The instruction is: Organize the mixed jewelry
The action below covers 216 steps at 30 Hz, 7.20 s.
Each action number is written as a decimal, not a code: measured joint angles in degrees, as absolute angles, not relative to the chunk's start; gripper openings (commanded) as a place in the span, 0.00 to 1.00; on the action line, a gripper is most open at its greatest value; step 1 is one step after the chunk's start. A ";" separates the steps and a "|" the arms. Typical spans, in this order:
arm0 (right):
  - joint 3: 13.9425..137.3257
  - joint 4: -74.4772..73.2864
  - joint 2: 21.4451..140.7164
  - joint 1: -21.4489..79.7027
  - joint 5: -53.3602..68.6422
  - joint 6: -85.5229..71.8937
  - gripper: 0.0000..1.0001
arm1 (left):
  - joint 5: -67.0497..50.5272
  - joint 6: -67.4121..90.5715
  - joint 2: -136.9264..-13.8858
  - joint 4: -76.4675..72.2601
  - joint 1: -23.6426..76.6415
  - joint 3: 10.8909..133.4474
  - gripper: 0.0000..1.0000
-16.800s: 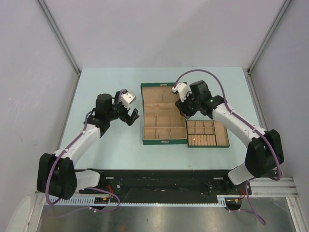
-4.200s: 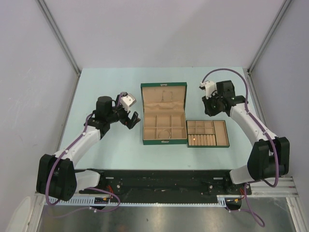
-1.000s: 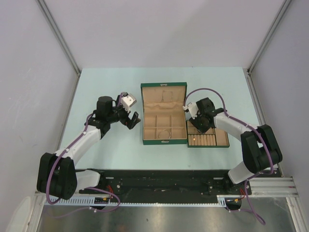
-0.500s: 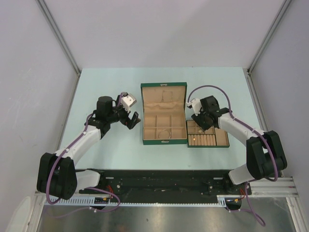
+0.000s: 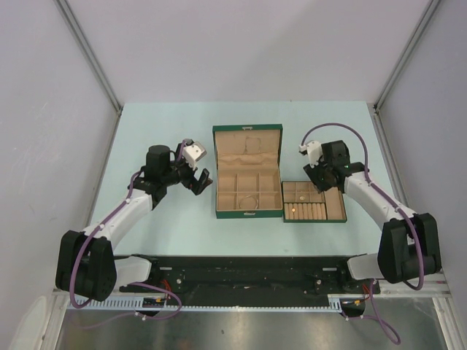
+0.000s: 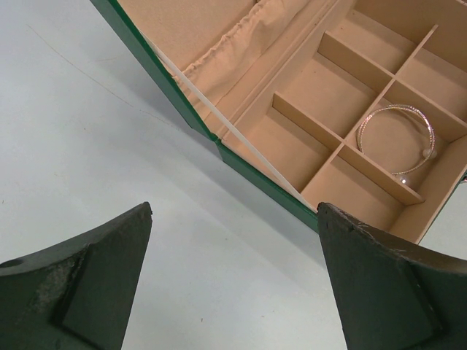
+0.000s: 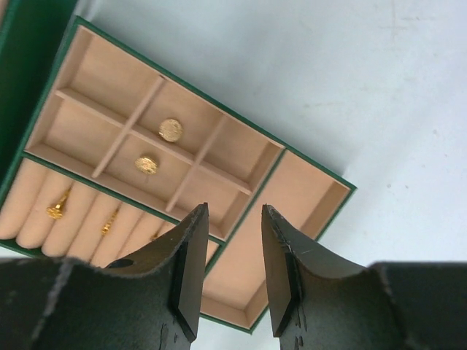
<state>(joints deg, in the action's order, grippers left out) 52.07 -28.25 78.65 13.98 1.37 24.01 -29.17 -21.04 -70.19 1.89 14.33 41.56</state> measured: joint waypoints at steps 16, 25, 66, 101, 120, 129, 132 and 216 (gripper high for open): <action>51.31 -32.53 74.70 4.84 4.73 24.73 0.40 | -29.19 -21.04 -70.19 1.91 14.33 41.56 1.00; 50.43 -32.42 76.14 3.20 5.45 25.56 0.39 | -29.17 -21.04 -70.19 1.91 14.33 41.56 1.00; 47.51 -26.24 88.03 -9.93 10.15 28.86 0.22 | -29.17 -21.06 -70.63 1.96 14.33 41.56 1.00; 50.61 -33.52 85.69 -10.90 7.25 24.69 0.00 | -29.17 -21.06 -71.33 2.28 14.33 41.56 1.00; 56.86 -43.09 82.24 -13.76 10.11 21.04 0.00 | -26.92 -20.99 -73.30 1.23 14.33 41.56 0.99; 59.99 -46.57 79.92 -13.76 12.27 20.29 0.00 | -21.52 -20.34 -74.06 -1.89 14.33 41.56 1.00; 60.86 -47.20 79.90 -13.76 13.15 19.84 0.00 | -19.49 -19.86 -74.72 -2.52 14.33 41.56 1.00; 77.43 -46.04 97.19 16.75 6.92 4.12 0.00 | -12.49 -14.96 -84.42 8.51 31.07 47.88 1.00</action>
